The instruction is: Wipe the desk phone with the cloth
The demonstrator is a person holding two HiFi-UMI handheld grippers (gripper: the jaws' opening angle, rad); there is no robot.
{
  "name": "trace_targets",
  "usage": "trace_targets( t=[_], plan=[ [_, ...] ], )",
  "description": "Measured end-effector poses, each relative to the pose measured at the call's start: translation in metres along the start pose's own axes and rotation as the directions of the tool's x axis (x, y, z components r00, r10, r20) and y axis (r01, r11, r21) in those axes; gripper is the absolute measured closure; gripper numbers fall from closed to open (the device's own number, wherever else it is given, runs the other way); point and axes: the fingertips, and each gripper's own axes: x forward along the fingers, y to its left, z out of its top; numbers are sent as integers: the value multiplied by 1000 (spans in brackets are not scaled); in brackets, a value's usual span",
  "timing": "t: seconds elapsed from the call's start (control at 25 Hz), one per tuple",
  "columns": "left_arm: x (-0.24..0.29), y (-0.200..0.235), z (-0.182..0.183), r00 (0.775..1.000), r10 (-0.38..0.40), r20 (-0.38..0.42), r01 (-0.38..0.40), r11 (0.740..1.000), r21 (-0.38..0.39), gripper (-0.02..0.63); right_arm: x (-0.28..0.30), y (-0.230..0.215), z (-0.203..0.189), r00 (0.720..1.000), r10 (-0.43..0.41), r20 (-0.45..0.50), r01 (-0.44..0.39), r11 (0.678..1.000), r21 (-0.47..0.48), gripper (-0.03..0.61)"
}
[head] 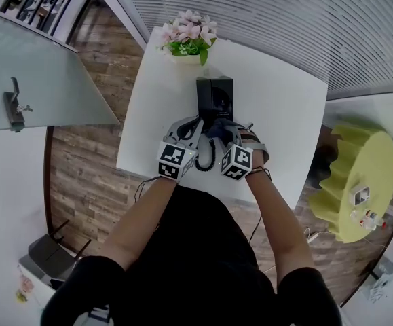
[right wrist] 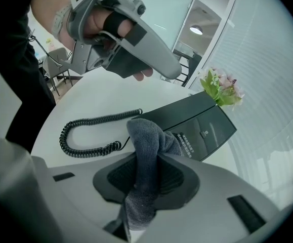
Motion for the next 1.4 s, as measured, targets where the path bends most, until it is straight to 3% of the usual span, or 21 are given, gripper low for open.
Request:
trace_targets(
  t=[0.2,0.32,0.44,0.6,0.72,1.04,1.4],
  plan=[
    [-10,-6,-5,1000,4,2,-4,1000,-4,604,-1,2,0,1000,20,8,-20,998,55,474],
    [-18,-9,-4,1000,3,8,-3,1000,-1,604,-14,-6,8,996,3,93,-24,975,221,472],
    [-32,-13,2,1000,2,20,-2,1000,13,604,-49,-17,27,969,-60,239,-39,920,390,472],
    [-59,-28,20,999,-17,44,15,999,42,604,-111,-29,57,898,-165,409,-76,855,513,472],
    [-81,-39,50,995,-38,96,32,997,63,604,-152,-44,78,837,-231,495,-90,835,543,472],
    [-142,-78,135,967,-99,233,59,983,172,604,-250,-66,116,711,-337,617,-77,835,545,472],
    [-190,-132,198,928,-209,308,129,957,261,604,-349,-63,152,566,-387,728,-85,851,518,472]
  ],
)
